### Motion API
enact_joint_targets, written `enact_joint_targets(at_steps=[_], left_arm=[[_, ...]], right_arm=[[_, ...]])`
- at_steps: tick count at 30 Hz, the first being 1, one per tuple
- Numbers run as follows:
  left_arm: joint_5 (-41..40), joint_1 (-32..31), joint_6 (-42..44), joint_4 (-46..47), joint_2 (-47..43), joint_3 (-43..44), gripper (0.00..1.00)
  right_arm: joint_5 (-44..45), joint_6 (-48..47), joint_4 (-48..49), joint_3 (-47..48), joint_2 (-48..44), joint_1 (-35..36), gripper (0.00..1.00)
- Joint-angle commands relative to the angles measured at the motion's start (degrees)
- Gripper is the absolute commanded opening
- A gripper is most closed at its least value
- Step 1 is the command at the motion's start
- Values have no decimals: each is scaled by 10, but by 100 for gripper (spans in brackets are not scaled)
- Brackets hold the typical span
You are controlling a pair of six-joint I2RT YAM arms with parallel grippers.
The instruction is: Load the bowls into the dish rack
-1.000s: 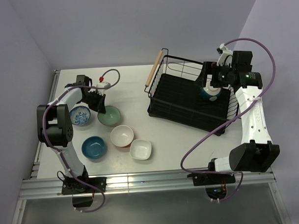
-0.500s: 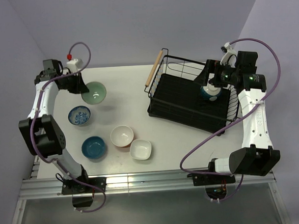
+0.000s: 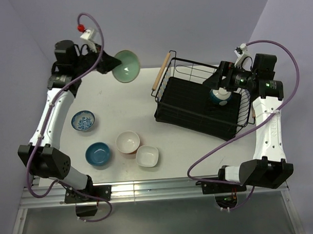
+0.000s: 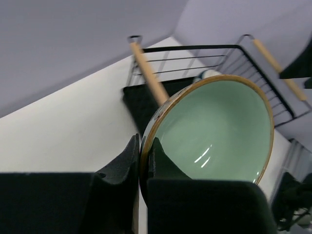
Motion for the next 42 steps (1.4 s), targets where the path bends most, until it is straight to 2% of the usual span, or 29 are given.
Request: enact_joint_targets(at_steps=[1, 3, 9, 13, 16, 26, 34, 38, 42], left_arm=[[-10, -74, -91, 123, -6, 6, 0], [-21, -122, -109, 164, 6, 0, 0], [-16, -208, -222, 286, 62, -22, 0], [-24, -250, -256, 320, 100, -15, 0], [-29, -272, -274, 337, 127, -8, 0], [-32, -323, -291, 350, 179, 21, 0], [-26, -334, -296, 357, 182, 21, 0], [-20, -333, -302, 363, 178, 14, 0], [-17, -333, -306, 366, 173, 8, 0]], right_arm=[[-64, 14, 39, 18, -41, -5, 100], [-86, 21, 45, 15, -53, -6, 100], [-133, 45, 59, -15, -94, -8, 100], [-190, 115, 111, -73, -119, -9, 100], [-199, 172, 155, -110, -132, -9, 100], [-88, 275, 224, -175, -153, 0, 100], [-51, 287, 245, -190, -142, 45, 100], [-9, 271, 209, -180, -121, 63, 100], [-17, 278, 209, -186, -116, 72, 100]])
